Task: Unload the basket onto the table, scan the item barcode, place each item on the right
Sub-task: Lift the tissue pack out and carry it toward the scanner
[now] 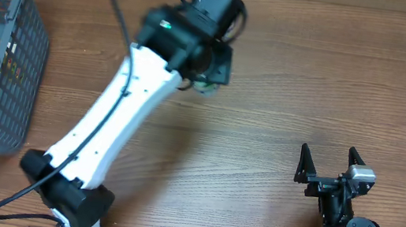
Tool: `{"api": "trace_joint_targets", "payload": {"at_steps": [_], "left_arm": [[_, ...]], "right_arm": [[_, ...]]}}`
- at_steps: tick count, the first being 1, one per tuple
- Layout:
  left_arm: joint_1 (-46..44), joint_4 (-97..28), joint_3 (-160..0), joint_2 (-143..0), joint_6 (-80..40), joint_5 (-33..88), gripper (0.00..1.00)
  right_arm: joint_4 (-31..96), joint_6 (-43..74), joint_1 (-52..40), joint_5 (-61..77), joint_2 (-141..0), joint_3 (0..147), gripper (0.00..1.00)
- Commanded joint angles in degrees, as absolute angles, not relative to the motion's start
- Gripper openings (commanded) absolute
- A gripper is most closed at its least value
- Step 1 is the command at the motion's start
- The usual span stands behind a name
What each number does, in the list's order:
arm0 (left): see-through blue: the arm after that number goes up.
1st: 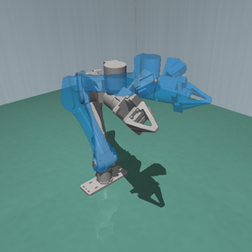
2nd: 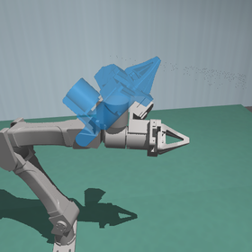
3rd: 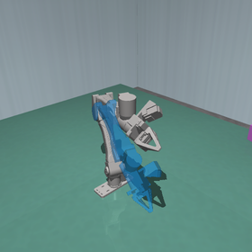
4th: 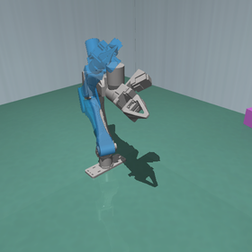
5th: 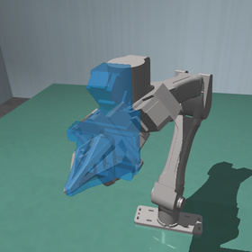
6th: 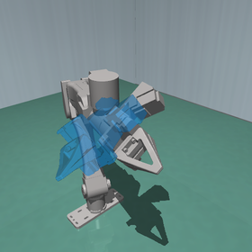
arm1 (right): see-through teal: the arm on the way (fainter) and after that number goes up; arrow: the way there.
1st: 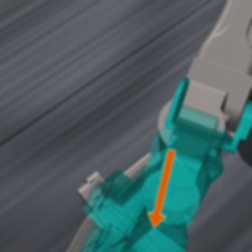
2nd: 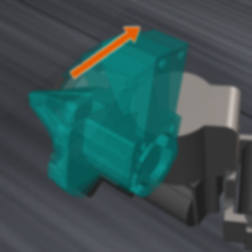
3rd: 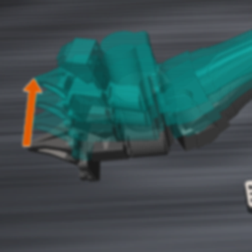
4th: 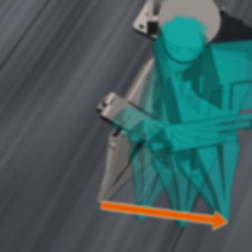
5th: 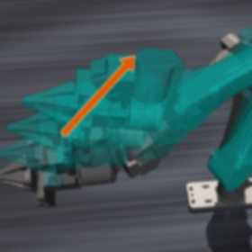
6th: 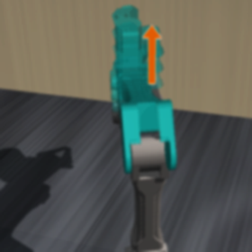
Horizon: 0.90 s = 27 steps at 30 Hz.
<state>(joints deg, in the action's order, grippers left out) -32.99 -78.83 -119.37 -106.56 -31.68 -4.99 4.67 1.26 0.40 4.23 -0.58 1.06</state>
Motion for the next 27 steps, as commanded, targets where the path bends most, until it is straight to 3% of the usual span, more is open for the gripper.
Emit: {"api": "trace_joint_targets", "payload": {"at_steps": [1,9,27], "left_arm": [[-36.84,-70.70,-109.65,-106.50,-37.80,-6.92,0.59],[-43.29,-46.94,-87.94,-106.61,-42.72,-10.33,0.58],[-48.21,-43.00,-85.89,-114.15,-44.18,-7.46,0.61]], "right_arm": [[4.45,0.82,0.60,4.14,-0.19,0.45,1.00],[4.45,0.82,0.60,4.12,-0.19,0.45,1.00],[4.45,0.82,0.60,4.14,-0.19,0.45,1.00]]}}
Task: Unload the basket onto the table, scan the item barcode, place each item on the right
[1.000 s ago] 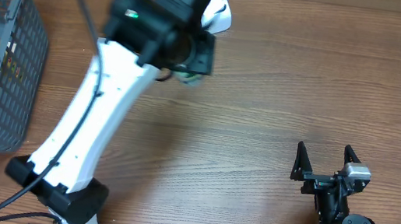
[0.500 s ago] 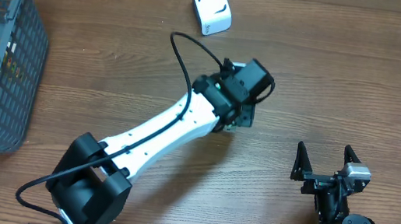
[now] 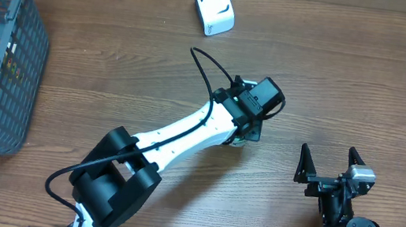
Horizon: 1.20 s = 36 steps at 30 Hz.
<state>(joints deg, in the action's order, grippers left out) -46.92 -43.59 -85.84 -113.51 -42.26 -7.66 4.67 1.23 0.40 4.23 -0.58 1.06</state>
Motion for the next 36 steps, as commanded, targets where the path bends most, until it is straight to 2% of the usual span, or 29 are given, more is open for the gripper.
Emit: {"api": "trace_joint_targets", "payload": {"at_steps": [1,8,11,15,17,36], "left_arm": [[-48.62,-43.05,-85.89,-114.32,-44.14,-7.57,0.61],[-50.81,-43.24,-85.89,-116.62,-44.16,-7.44,0.68],[-50.81,-43.05,-85.89,-116.62,-44.16,-7.40,0.75],[-50.83,-43.05,-85.89,-116.62,-44.14,-4.91,0.86],[-50.83,-43.07,-85.89,-116.62,-43.59,-4.40,0.99],[-50.28,-50.96,-93.86,-116.53,-30.22,-1.85,1.00]], "right_arm": [[4.45,0.84,0.60,4.14,-0.19,0.45,1.00],[4.45,0.82,0.60,4.14,-0.19,0.45,1.00],[4.45,0.82,0.60,4.14,-0.19,0.45,1.00],[4.45,0.82,0.60,4.14,-0.19,0.45,1.00],[4.45,0.82,0.60,4.14,-0.19,0.45,1.00],[4.45,0.82,0.60,4.14,-0.19,0.45,1.00]]}}
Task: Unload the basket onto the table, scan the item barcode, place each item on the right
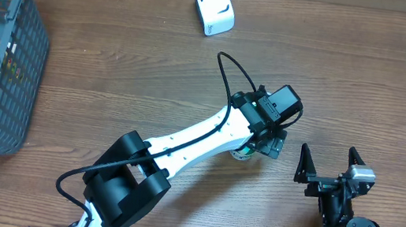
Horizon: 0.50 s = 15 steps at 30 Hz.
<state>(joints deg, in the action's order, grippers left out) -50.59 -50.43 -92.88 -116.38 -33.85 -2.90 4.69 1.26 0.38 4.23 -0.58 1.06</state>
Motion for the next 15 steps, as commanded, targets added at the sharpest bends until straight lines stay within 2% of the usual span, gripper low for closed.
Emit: {"api": "trace_joint_targets", "payload": {"at_steps": [1,8,15], "left_arm": [[-50.28,-51.20,-93.84,-116.53,-29.95,-1.85,1.00],[-50.33,-52.88,-93.84,-116.53,-29.98,-1.37,0.89],[-50.33,-53.34,-93.86,-116.53,-29.95,1.23,0.84]], "right_arm": [[4.45,0.82,0.60,4.14,-0.19,0.45,1.00],[4.45,0.82,0.60,4.14,-0.19,0.45,1.00],[4.45,0.82,0.60,4.14,-0.19,0.45,1.00]]}}
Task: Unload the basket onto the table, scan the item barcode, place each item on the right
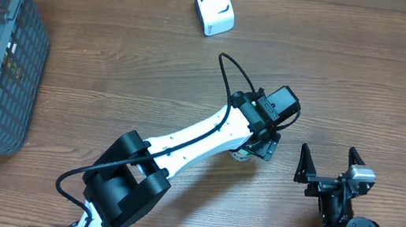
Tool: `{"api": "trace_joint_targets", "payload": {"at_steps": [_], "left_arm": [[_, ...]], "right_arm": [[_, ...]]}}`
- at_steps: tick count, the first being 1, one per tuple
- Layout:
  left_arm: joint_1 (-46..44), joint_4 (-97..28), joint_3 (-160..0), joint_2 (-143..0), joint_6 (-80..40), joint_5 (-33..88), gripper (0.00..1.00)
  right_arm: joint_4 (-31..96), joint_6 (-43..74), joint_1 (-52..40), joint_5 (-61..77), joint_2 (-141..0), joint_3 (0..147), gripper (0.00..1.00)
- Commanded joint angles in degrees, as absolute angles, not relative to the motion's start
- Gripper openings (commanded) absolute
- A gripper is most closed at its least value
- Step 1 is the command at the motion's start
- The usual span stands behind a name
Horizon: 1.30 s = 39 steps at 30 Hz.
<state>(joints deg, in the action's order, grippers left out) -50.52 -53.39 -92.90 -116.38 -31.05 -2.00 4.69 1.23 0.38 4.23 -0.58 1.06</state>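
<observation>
The white barcode scanner [214, 8] stands at the table's far edge. My left arm reaches across the table to the right of the middle. Its gripper [260, 148] points down beside a small greenish item [239, 154], which lies low at the table and is partly hidden under the wrist. The wrist covers the fingers, so whether they grip the item is unclear. My right gripper [331, 165] rests open near the front right, its fingers holding nothing.
A grey wire basket [17, 48] with several packaged goods stands at the left edge. The left arm's white link and black cable run diagonally from the front left base toward the middle right, close to the right gripper.
The left wrist has shifted slightly to the left and toward the front. The greenish item stays at about the same spot under it. The right arm has not moved.
My left gripper first held the greenish item close to the white scanner at the far edge. Later it was at mid-table on the right with the item beneath it. After that it was lower and nearer the right gripper, and it hovers there now.
</observation>
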Motion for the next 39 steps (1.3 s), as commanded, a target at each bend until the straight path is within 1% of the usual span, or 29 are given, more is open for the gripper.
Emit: {"api": "trace_joint_targets", "payload": {"at_steps": [1,4,11,17,19,22,29,31,39], "left_arm": [[-50.33,-53.32,-93.86,-116.53,-29.95,1.78,0.85],[-50.33,-53.34,-93.86,-116.53,-29.93,1.74,1.00],[-50.30,-53.76,-93.84,-116.53,-29.95,1.52,1.00],[-51.05,-53.76,-93.84,-116.57,-29.93,1.50,0.92],[-51.20,-53.76,-93.84,-116.57,-29.91,1.50,0.93],[-51.20,-53.84,-93.84,-116.57,-29.15,1.52,1.00],[-51.13,-53.95,-93.89,-116.55,-22.46,-0.43,1.00],[-50.74,-54.19,-94.24,-116.49,-21.98,-2.44,1.00],[-49.80,-59.27,-99.42,-116.46,-21.78,-2.11,0.99]], "right_arm": [[4.45,0.82,0.60,4.12,-0.19,0.45,1.00],[4.45,0.82,0.60,4.14,-0.19,0.45,1.00],[4.45,0.82,0.60,4.14,-0.16,0.45,1.00],[4.45,0.82,0.60,4.14,-0.19,0.45,1.00],[4.45,0.82,0.60,4.14,-0.16,0.45,1.00],[4.45,0.82,0.60,4.14,-0.16,0.45,1.00],[4.45,0.84,0.60,4.14,-0.19,0.45,1.00],[4.45,0.82,0.60,4.14,-0.19,0.45,1.00],[4.45,0.82,0.60,4.14,-0.19,0.45,1.00]]}}
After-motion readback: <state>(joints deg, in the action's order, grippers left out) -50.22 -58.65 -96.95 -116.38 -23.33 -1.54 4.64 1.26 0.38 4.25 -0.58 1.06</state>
